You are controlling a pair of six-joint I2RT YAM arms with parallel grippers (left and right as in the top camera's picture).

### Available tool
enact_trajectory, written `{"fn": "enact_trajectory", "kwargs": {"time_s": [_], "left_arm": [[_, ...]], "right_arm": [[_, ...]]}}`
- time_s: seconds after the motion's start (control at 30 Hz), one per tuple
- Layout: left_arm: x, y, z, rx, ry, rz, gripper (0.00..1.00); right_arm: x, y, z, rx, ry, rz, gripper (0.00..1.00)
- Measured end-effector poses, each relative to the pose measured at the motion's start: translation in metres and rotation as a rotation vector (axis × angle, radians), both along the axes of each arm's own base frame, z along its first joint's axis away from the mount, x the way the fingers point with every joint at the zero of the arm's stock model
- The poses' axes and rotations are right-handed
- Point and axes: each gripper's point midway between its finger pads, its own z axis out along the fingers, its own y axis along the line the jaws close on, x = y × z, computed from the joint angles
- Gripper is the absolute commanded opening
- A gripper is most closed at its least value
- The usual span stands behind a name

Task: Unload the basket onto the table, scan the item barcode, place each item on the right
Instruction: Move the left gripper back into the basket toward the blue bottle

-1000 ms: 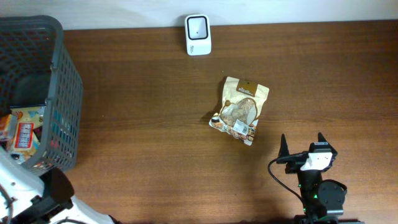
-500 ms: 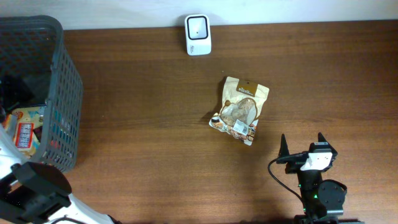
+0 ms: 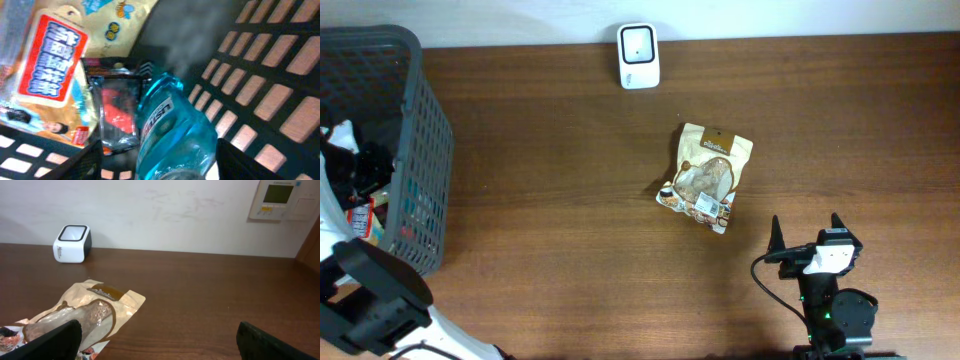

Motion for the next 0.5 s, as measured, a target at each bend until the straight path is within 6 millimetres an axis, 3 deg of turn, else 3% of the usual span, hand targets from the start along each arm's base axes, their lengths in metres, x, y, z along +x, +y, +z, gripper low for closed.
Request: {"fn": "enact_trajectory", "kwargs": {"time_s": [0.33,0.5], "left_arm": [[-0.011,-0.008,-0.006,-0.040,0.054,-0.004,0.75],[-0.009,-0.011,0.004,-0.058,0.027,-0.036,0.70]], "right_arm": [[0.000,0.000,0.000,0.000,0.000,0.000,0.98],[0.000,0.000,0.000,0.000,0.000,0.000,0.98]]}}
